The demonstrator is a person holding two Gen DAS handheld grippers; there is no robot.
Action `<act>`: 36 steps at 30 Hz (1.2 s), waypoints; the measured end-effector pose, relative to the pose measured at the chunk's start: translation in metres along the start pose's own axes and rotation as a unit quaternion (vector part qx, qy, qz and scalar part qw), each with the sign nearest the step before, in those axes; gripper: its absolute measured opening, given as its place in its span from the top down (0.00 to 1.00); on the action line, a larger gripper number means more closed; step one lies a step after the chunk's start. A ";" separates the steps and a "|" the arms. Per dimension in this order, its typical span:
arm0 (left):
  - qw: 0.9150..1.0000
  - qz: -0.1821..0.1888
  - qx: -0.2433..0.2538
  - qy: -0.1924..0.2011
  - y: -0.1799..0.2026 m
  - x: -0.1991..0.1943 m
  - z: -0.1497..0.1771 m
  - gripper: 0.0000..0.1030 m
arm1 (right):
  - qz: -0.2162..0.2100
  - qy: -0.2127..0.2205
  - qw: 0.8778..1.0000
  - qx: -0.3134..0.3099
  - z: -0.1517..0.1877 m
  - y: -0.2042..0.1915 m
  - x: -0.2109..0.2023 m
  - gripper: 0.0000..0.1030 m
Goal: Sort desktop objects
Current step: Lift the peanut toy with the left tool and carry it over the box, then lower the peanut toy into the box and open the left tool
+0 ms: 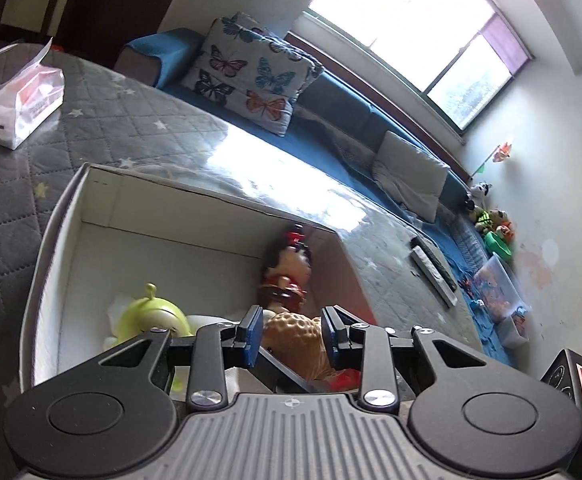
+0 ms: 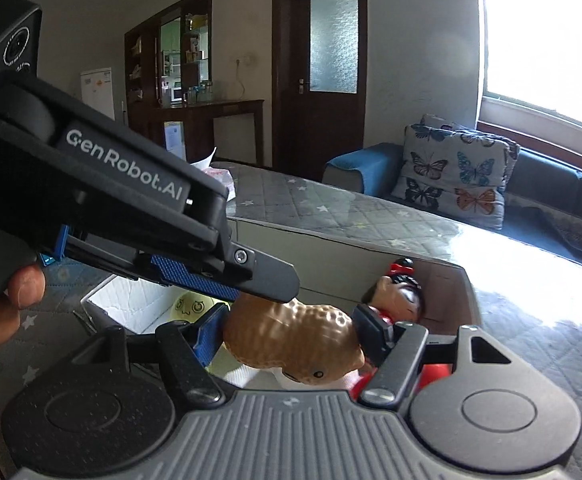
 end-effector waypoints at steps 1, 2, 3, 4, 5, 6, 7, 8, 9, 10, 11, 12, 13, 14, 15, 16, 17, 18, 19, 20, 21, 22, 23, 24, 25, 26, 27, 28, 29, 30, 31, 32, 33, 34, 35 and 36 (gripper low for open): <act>1.000 -0.001 -0.002 -0.002 -0.003 0.001 0.000 0.67 | -0.003 -0.005 1.000 0.003 0.003 0.000 0.004 0.32; 1.000 -0.003 -0.004 -0.004 -0.005 0.003 0.001 0.67 | -0.004 -0.009 1.000 0.004 0.006 -0.001 0.007 0.32; 1.000 -0.004 -0.005 -0.007 -0.007 0.005 0.002 0.67 | -0.004 -0.011 1.000 0.003 0.008 -0.001 0.009 0.32; 1.000 -0.005 -0.006 -0.009 -0.009 0.007 0.003 0.67 | -0.004 -0.014 1.000 0.002 0.010 -0.002 0.012 0.32; 1.000 -0.006 -0.006 -0.012 -0.011 0.008 0.004 0.67 | -0.005 -0.018 1.000 0.002 0.013 -0.002 0.015 0.32; 1.000 -0.007 -0.006 -0.015 -0.013 0.010 0.005 0.67 | -0.005 -0.022 1.000 0.003 0.016 -0.002 0.016 0.32; 1.000 -0.008 -0.006 -0.017 -0.014 0.011 0.007 0.67 | -0.005 -0.024 1.000 0.002 0.019 -0.002 0.017 0.32; 1.000 -0.008 -0.006 -0.019 -0.014 0.012 0.009 0.67 | -0.004 -0.025 1.000 0.001 0.020 -0.002 0.017 0.32; 1.000 -0.009 -0.006 -0.020 -0.015 0.013 0.010 0.67 | -0.003 -0.026 1.000 0.000 0.022 -0.002 0.017 0.32; 1.000 -0.009 -0.006 -0.020 -0.015 0.013 0.011 0.67 | -0.002 -0.027 1.000 -0.002 0.023 -0.003 0.017 0.32; 1.000 -0.010 -0.006 -0.021 -0.016 0.013 0.012 0.67 | -0.002 -0.028 1.000 -0.002 0.024 -0.003 0.017 0.32; 1.000 -0.009 -0.006 -0.022 -0.016 0.013 0.013 0.67 | -0.002 -0.029 1.000 -0.002 0.024 -0.003 0.018 0.32; 1.000 -0.009 -0.006 -0.022 -0.015 0.013 0.014 0.67 | -0.003 -0.029 1.000 -0.001 0.024 -0.003 0.018 0.32; 1.000 -0.009 -0.006 -0.022 -0.015 0.012 0.014 0.67 | -0.004 -0.029 1.000 0.001 0.024 -0.003 0.018 0.32; 1.000 -0.009 -0.006 -0.022 -0.015 0.012 0.014 0.67 | -0.004 -0.029 1.000 0.002 0.024 -0.003 0.018 0.32; 1.000 -0.011 -0.005 -0.022 -0.015 0.012 0.014 0.67 | -0.004 -0.029 1.000 0.003 0.024 -0.003 0.018 0.32; 1.000 -0.014 -0.005 -0.022 -0.016 0.012 0.014 0.67 | -0.004 -0.028 1.000 0.004 0.024 -0.002 0.018 0.32; 1.000 -0.017 -0.004 -0.022 -0.016 0.012 0.014 0.67 | -0.004 -0.028 1.000 0.005 0.025 -0.002 0.019 0.31; 1.000 -0.020 -0.004 -0.021 -0.016 0.012 0.014 0.67 | -0.003 -0.027 1.000 0.006 0.024 -0.002 0.019 0.31; 1.000 -0.021 -0.004 -0.021 -0.017 0.012 0.014 0.67 | -0.003 -0.026 1.000 0.007 0.024 -0.001 0.019 0.30; 1.000 -0.021 -0.004 -0.020 -0.017 0.012 0.014 0.67 | -0.004 -0.025 1.000 0.008 0.024 -0.001 0.018 0.26; 1.000 -0.021 -0.005 -0.020 -0.017 0.011 0.014 0.67 | -0.004 -0.025 1.000 0.010 0.024 -0.001 0.017 0.26; 1.000 -0.021 -0.005 -0.018 -0.017 0.011 0.014 0.67 | -0.004 -0.024 1.000 0.010 0.024 -0.001 0.017 0.26; 1.000 -0.021 -0.005 -0.017 -0.017 0.010 0.015 0.67 | -0.005 -0.024 1.000 0.010 0.024 -0.001 0.016 0.26; 1.000 -0.022 -0.004 -0.017 -0.017 0.010 0.015 0.67 | -0.004 -0.023 1.000 0.011 0.025 -0.001 0.015 0.26; 1.000 -0.022 -0.004 -0.018 -0.017 0.010 0.015 0.67 | -0.004 -0.023 1.000 0.012 0.025 -0.001 0.015 0.26; 1.000 -0.022 -0.003 -0.019 -0.017 0.010 0.016 0.67 | -0.004 -0.023 1.000 0.012 0.025 -0.001 0.015 0.26; 1.000 -0.022 -0.003 -0.019 -0.017 0.010 0.017 0.67 | -0.004 -0.022 1.000 0.012 0.025 -0.001 0.014 0.26; 1.000 -0.023 -0.002 -0.019 -0.016 0.009 0.017 0.67 | -0.005 -0.021 1.000 0.012 0.025 -0.002 0.013 0.26; 1.000 -0.024 -0.001 -0.018 -0.016 0.009 0.017 0.67 | -0.005 -0.020 1.000 0.011 0.025 -0.003 0.012 0.26; 1.000 -0.026 0.000 -0.018 -0.016 0.008 0.018 0.67 | -0.005 -0.019 1.000 0.010 0.025 -0.004 0.010 0.26; 0.999 -0.027 0.001 -0.017 -0.016 0.007 0.018 0.67 | -0.006 -0.018 1.000 0.009 0.025 -0.005 0.009 0.26; 0.999 -0.029 0.002 -0.016 -0.016 0.005 0.019 0.67 | -0.006 -0.017 1.000 0.009 0.025 -0.005 0.008 0.26; 0.999 -0.030 0.004 -0.014 -0.015 0.004 0.019 0.67 | -0.007 -0.017 1.000 0.010 0.025 -0.006 0.006 0.26; 0.999 -0.031 0.006 -0.012 -0.015 0.002 0.020 0.67 | -0.007 -0.016 1.000 0.012 0.025 -0.006 0.005 0.25; 0.999 -0.031 0.008 -0.011 -0.014 0.000 0.020 0.67 | -0.007 -0.015 1.000 0.013 0.025 -0.006 0.003 0.23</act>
Point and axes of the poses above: each gripper's, at about its wrist camera, not at the fingertips, and x roughly the way its jaws point, y to its right, z to its underside, the point moved 7 cm from there along x, roughly the way its jaws point, and after that the axes turned 7 degrees about x, right-handed, at the moved point
